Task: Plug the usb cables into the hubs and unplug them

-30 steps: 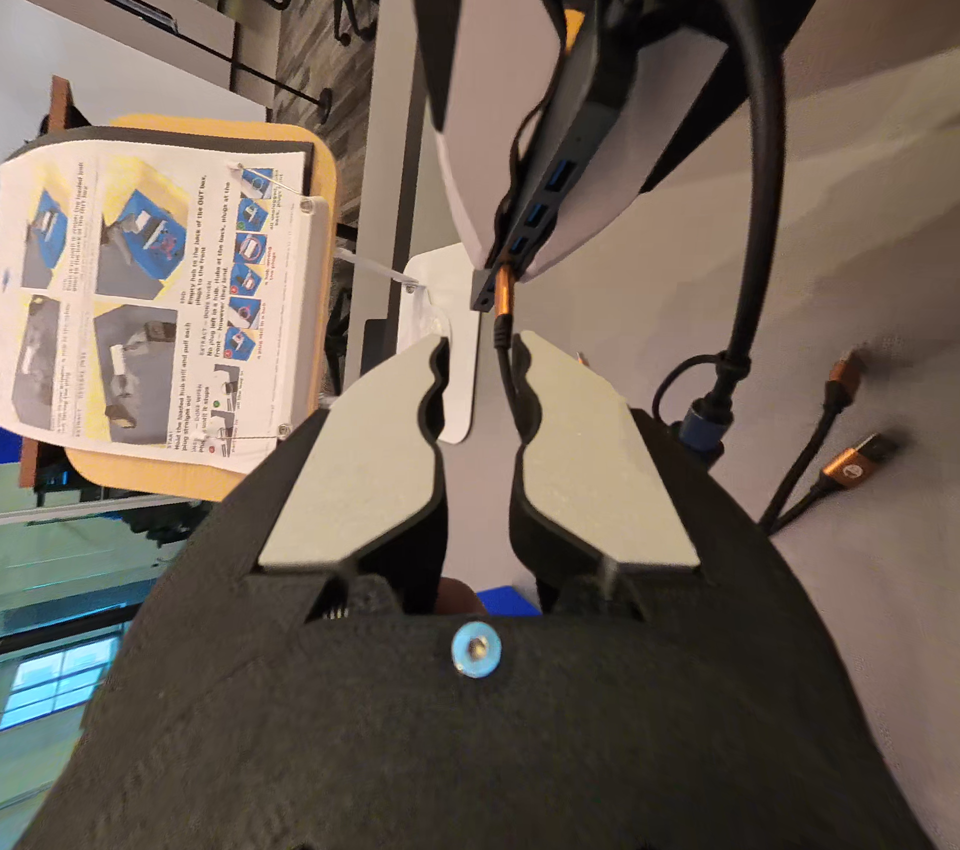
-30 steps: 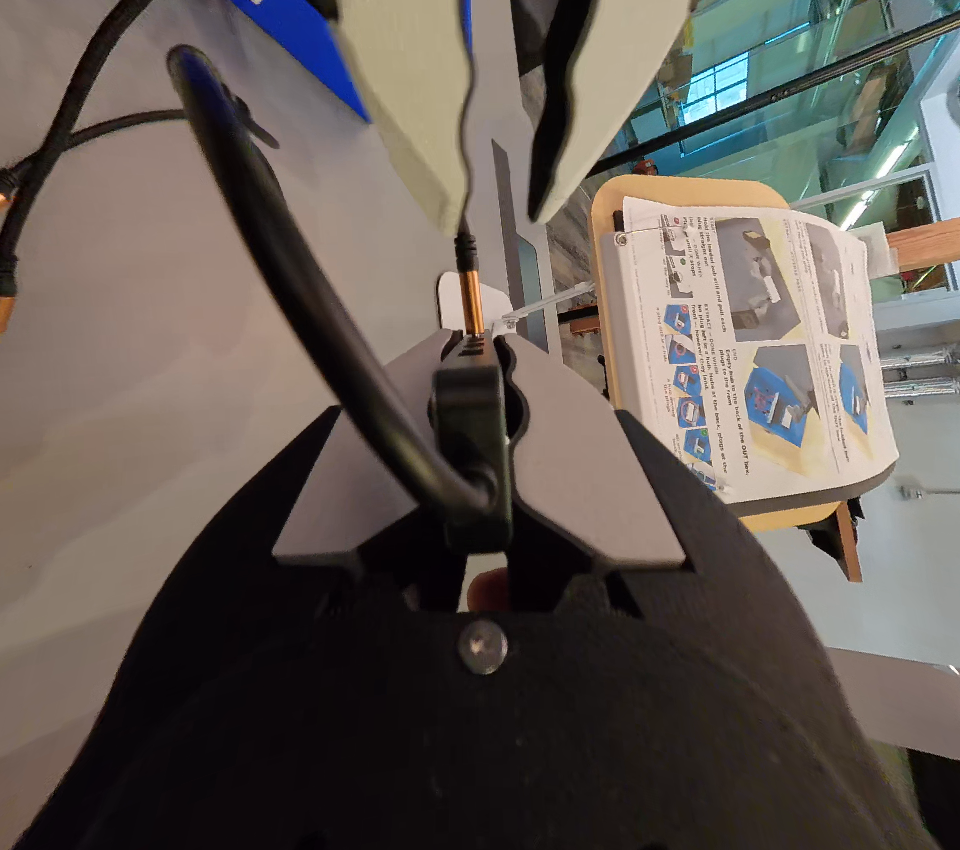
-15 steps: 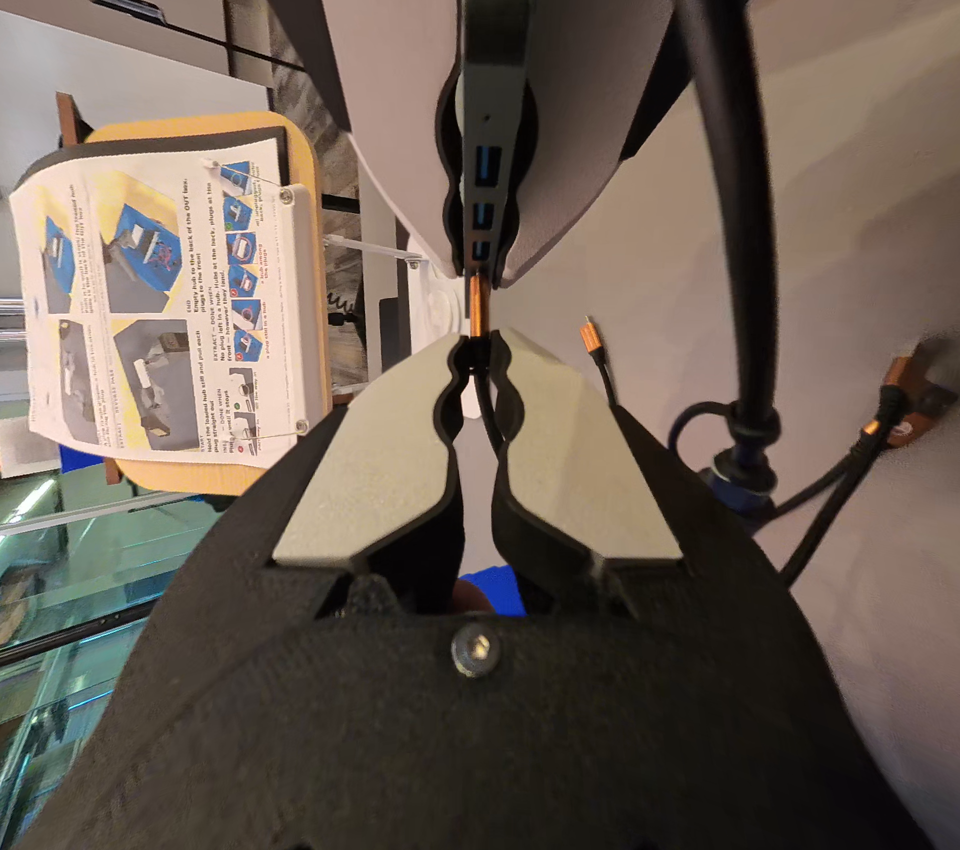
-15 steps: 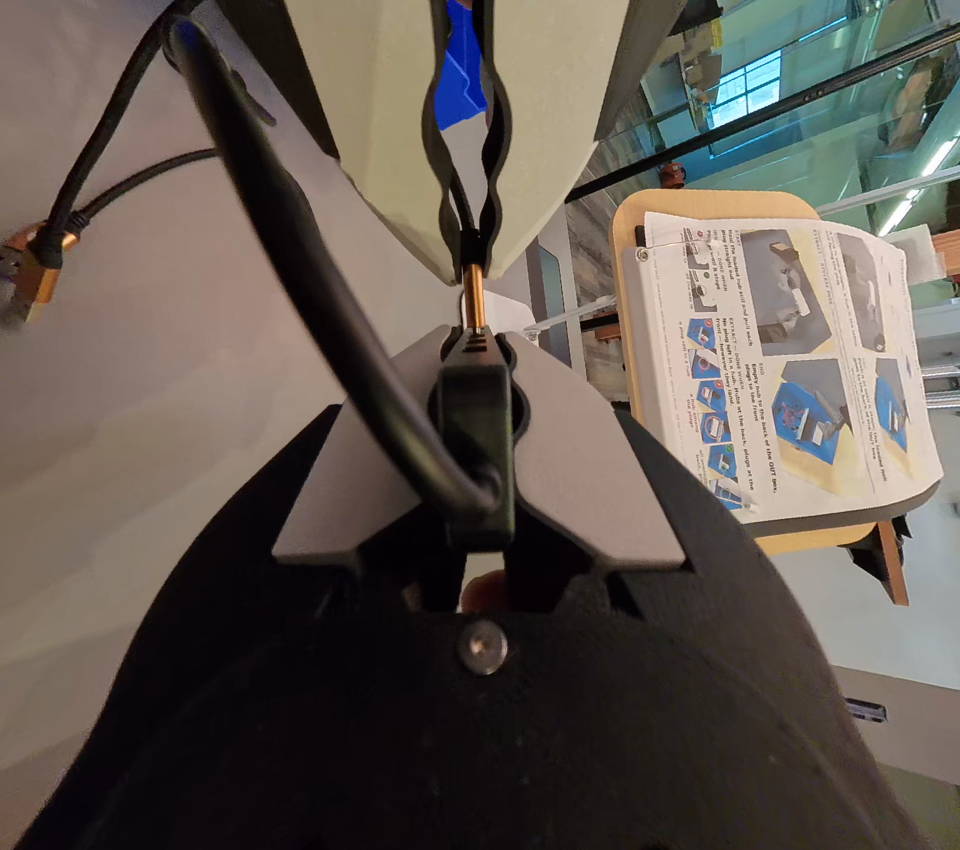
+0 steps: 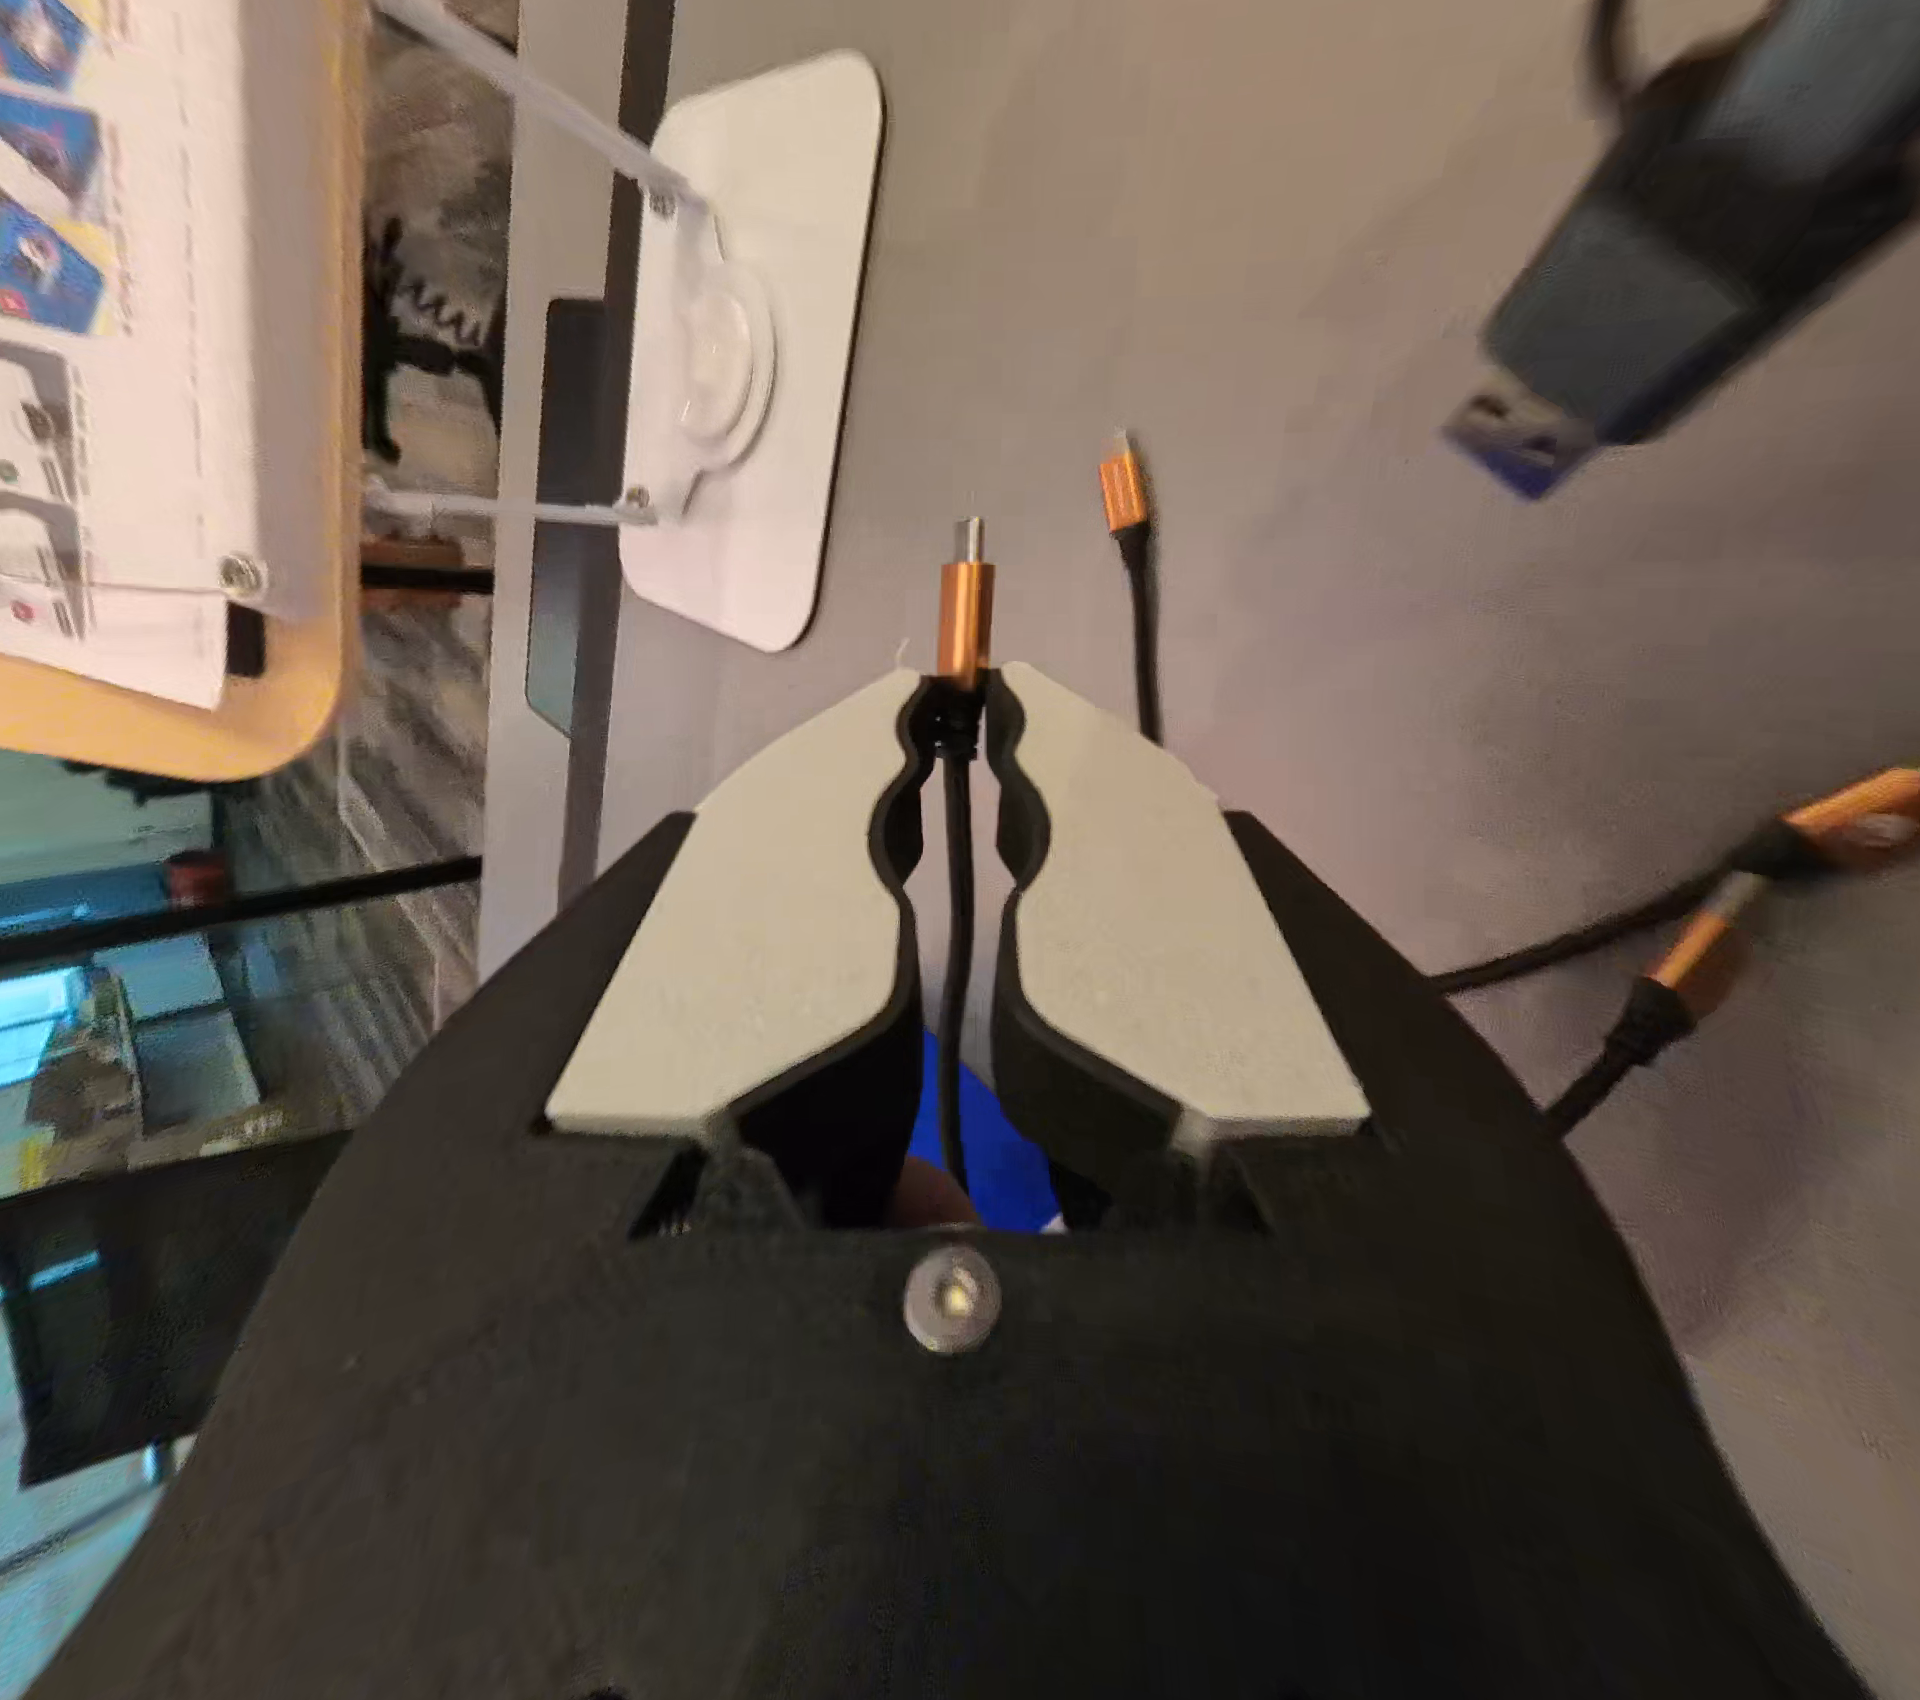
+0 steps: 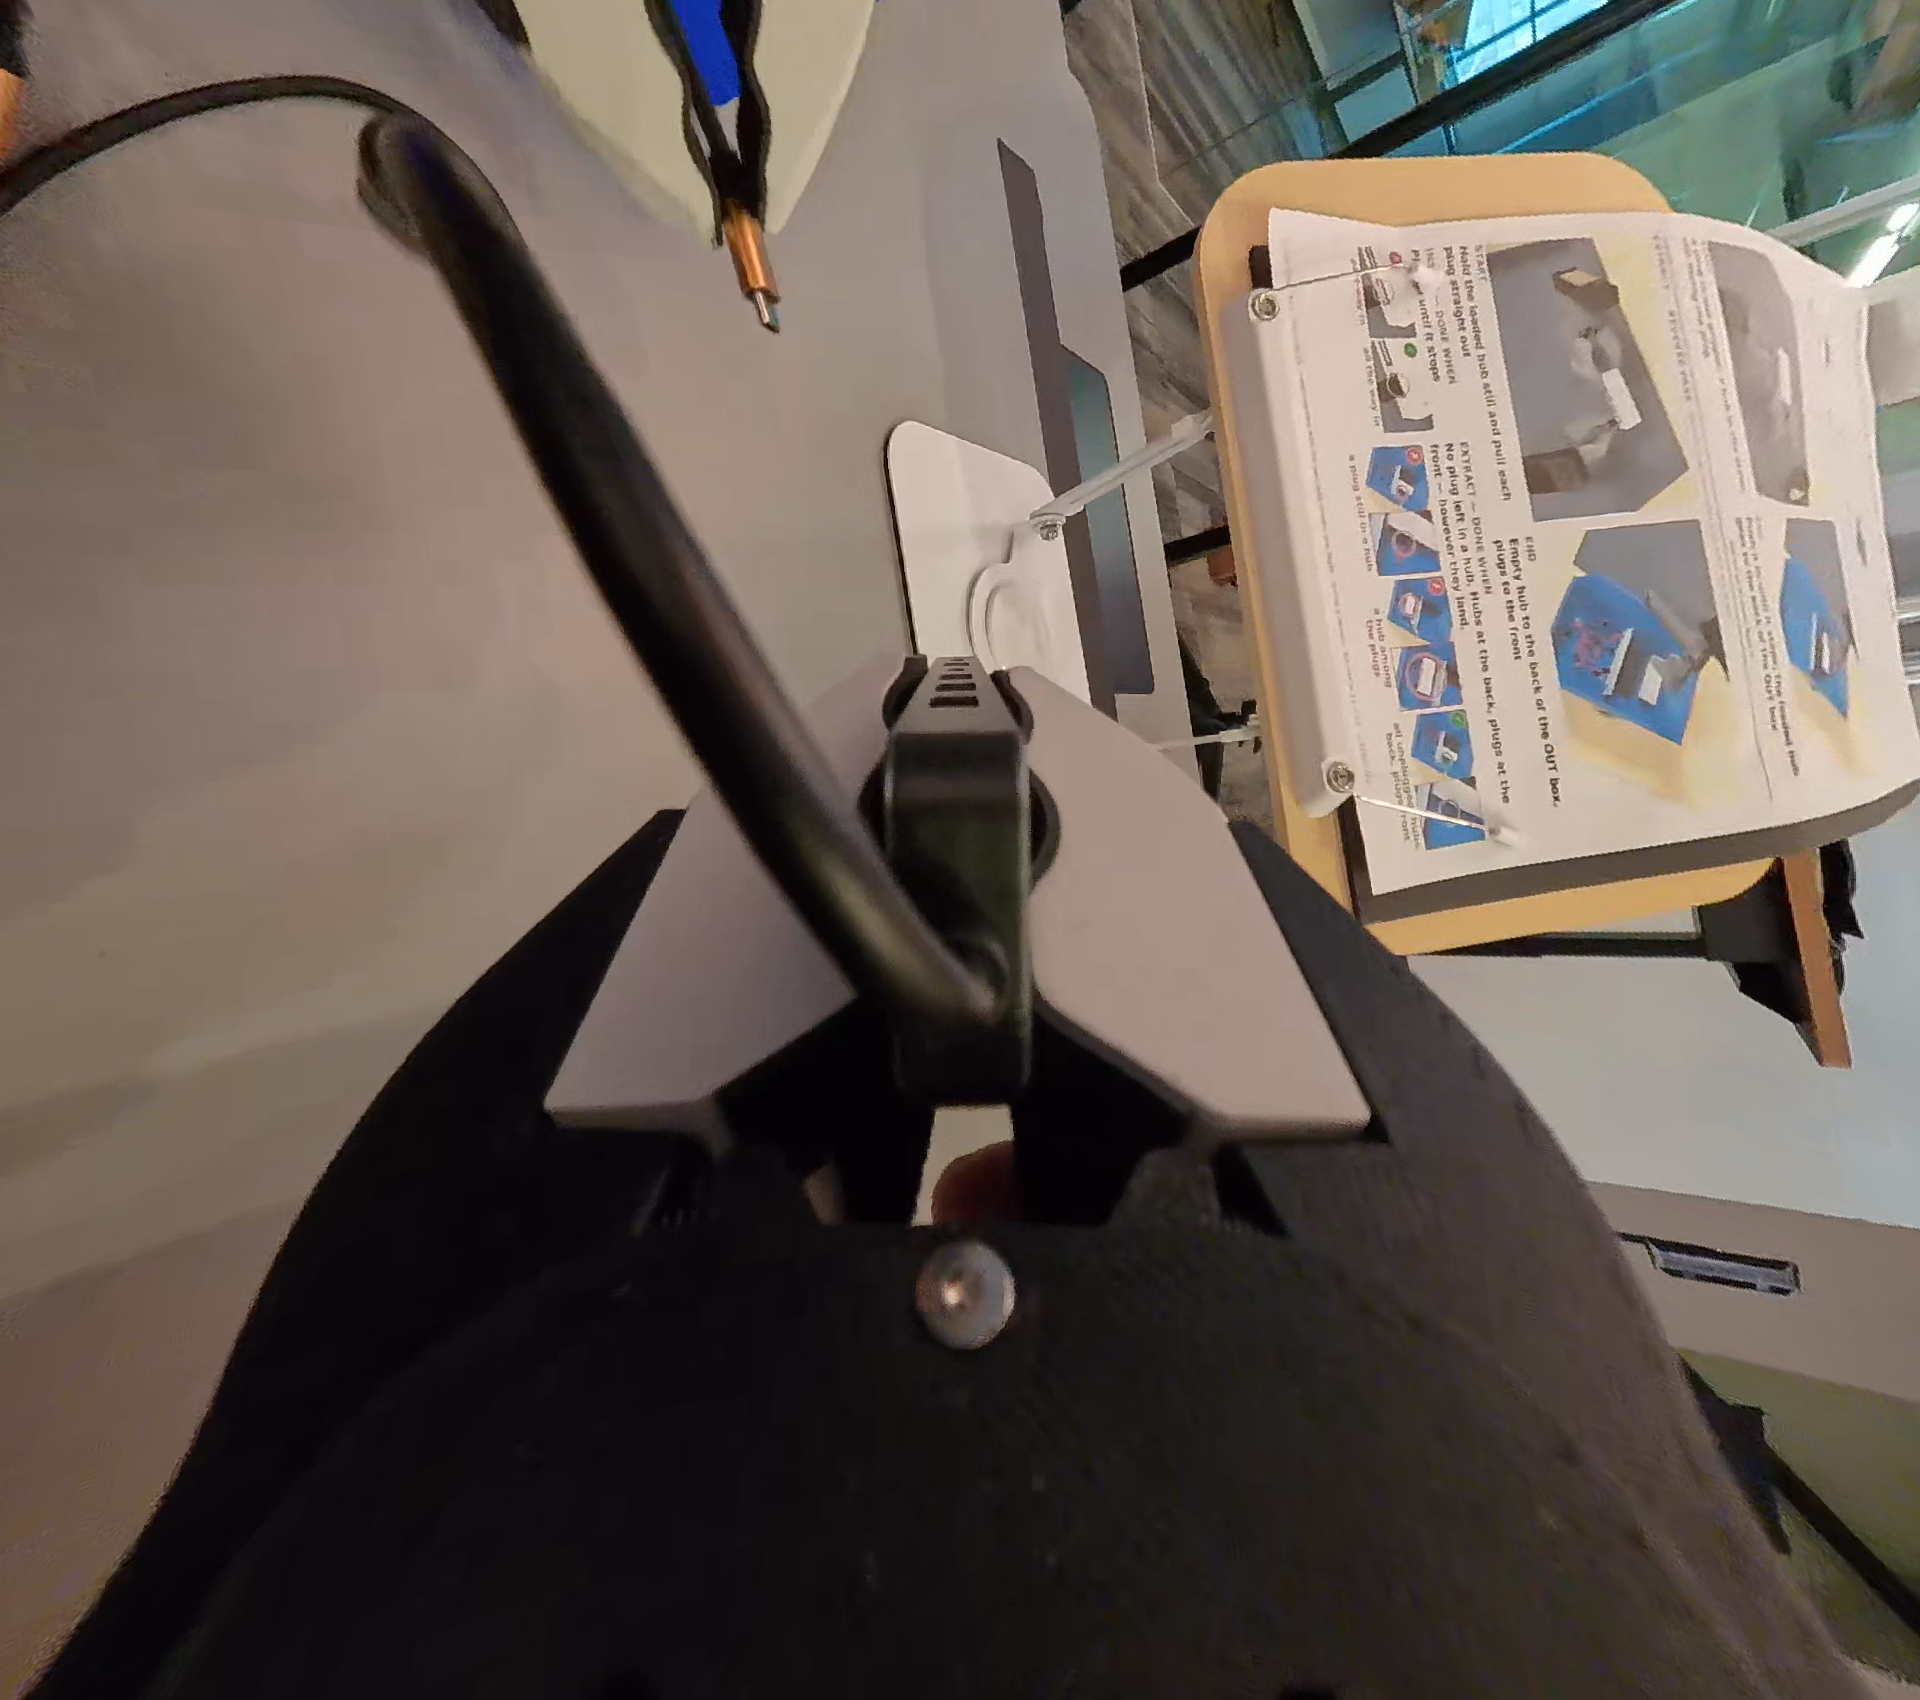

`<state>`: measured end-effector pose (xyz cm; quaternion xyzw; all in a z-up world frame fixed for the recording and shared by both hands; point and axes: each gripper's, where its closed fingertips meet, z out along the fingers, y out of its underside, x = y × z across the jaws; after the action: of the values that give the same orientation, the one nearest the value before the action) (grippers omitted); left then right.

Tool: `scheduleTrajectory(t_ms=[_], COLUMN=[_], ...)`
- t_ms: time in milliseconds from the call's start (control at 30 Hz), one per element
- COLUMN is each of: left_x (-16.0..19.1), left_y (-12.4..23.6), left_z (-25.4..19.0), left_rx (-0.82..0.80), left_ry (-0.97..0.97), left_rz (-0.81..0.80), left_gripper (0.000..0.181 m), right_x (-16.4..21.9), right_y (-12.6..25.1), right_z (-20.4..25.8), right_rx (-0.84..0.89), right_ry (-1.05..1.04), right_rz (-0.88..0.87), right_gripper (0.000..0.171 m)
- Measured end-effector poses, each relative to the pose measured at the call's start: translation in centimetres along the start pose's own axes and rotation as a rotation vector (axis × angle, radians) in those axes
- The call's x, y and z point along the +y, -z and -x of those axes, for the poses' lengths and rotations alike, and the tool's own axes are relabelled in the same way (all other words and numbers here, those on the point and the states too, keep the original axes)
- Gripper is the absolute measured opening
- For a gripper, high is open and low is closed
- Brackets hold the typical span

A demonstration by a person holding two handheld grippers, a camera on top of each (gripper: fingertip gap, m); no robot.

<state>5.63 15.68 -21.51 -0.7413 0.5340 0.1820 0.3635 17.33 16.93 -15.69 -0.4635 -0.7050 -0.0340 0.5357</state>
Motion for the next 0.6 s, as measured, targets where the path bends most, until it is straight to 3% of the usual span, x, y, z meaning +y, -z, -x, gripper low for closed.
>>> scheduleTrajectory(t_ms=[133,233,367,467,600], left_x=[1.6,1.7,1.9,2.6,7.1], left_y=[-1.4,-0.3,2.5,4.0,4.6], left_z=[-0.3,0.5,-0.2,-3.2,-8.7], left_rx=[0.041,0.041,0.090,0.171,0.296], left_ry=[0.096,0.106,0.037,-0.064,-0.219], left_rz=[0.009,-0.010,-0.013,0.001,0.213], left_gripper=[0.031,0.048,0.042,0.036,0.054], right_x=[0.1,-0.3,-0.4,-0.5,-0.5], right_y=[0.0,-0.2,-0.3,-0.3,-0.4], right_z=[0.3,0.3,0.0,0.0,0.3], right_rx=[-0.015,0.011,0.047,0.052,0.040], right_ry=[0.004,0.024,0.040,0.044,0.045], right_rz=[-0.025,-0.050,-0.063,-0.066,-0.056], right_gripper=[0.011,0.012,0.011,0.011,0.012])
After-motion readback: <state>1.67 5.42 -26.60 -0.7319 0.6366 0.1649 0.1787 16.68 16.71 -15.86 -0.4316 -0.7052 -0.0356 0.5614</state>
